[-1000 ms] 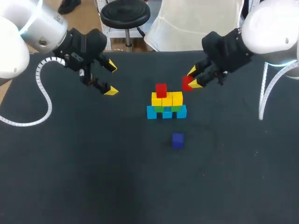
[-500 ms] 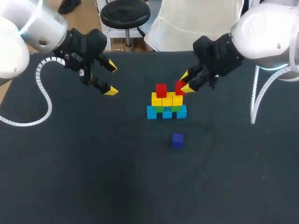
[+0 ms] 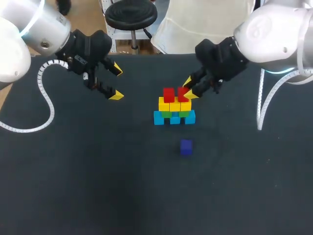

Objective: Place the blue cubes, place green cubes on the blue cubes, place the yellow cubes on the green cubes, then place the red cubes on the yellow cubes, and place purple cube on the red cubes.

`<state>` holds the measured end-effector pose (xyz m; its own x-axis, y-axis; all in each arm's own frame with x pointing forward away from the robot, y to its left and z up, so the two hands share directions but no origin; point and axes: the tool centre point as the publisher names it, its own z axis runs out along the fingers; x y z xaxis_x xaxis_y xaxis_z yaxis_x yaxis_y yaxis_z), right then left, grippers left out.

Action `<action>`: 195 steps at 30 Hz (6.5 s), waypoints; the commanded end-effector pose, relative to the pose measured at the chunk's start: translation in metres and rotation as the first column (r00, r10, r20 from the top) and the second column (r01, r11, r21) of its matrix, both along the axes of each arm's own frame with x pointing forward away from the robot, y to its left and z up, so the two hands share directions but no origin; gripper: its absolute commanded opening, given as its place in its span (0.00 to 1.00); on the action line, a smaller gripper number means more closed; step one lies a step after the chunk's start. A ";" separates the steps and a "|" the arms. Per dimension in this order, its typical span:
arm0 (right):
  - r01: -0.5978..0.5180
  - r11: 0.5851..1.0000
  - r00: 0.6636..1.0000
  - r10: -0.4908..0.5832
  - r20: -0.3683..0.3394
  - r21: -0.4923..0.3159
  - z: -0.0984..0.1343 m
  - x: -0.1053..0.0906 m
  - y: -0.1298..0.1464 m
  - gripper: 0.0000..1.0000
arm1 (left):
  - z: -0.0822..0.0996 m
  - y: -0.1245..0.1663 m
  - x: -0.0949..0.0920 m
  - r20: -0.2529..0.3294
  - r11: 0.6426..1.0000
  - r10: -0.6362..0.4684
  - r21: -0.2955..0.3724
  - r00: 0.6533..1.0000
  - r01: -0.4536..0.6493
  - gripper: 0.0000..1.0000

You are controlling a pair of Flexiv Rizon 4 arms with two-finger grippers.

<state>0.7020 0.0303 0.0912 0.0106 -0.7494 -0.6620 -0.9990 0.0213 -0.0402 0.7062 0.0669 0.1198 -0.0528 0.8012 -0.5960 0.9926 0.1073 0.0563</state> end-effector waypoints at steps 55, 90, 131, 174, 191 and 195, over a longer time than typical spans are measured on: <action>-0.006 1.000 1.000 0.005 -0.024 -0.004 -0.006 0.004 0.008 0.43 | -0.001 0.001 0.000 0.003 1.000 -0.001 -0.002 1.000 0.001 1.00; 0.291 0.954 0.956 -0.293 0.019 0.070 0.000 -0.082 -0.056 1.00 | -0.001 0.001 0.000 0.003 1.000 -0.001 -0.002 1.000 0.001 1.00; 0.169 0.984 0.979 -0.174 -0.102 -0.061 -0.086 -0.125 -0.006 0.84 | -0.001 0.001 0.000 0.003 1.000 -0.001 -0.002 1.000 0.001 1.00; -0.013 0.996 0.999 0.010 -0.030 -0.084 0.025 -0.077 -0.054 0.00 | -0.001 0.001 0.000 0.003 1.000 -0.001 -0.002 1.000 0.001 1.00; -0.237 0.971 0.970 0.234 -0.061 -0.032 0.058 -0.036 -0.015 0.00 | -0.001 0.001 0.000 0.003 1.000 -0.001 -0.002 1.000 0.001 1.00; -0.266 0.963 0.962 0.262 -0.078 -0.035 0.054 -0.032 -0.004 0.00 | -0.001 0.001 0.000 0.003 1.000 -0.001 -0.002 1.000 0.001 1.00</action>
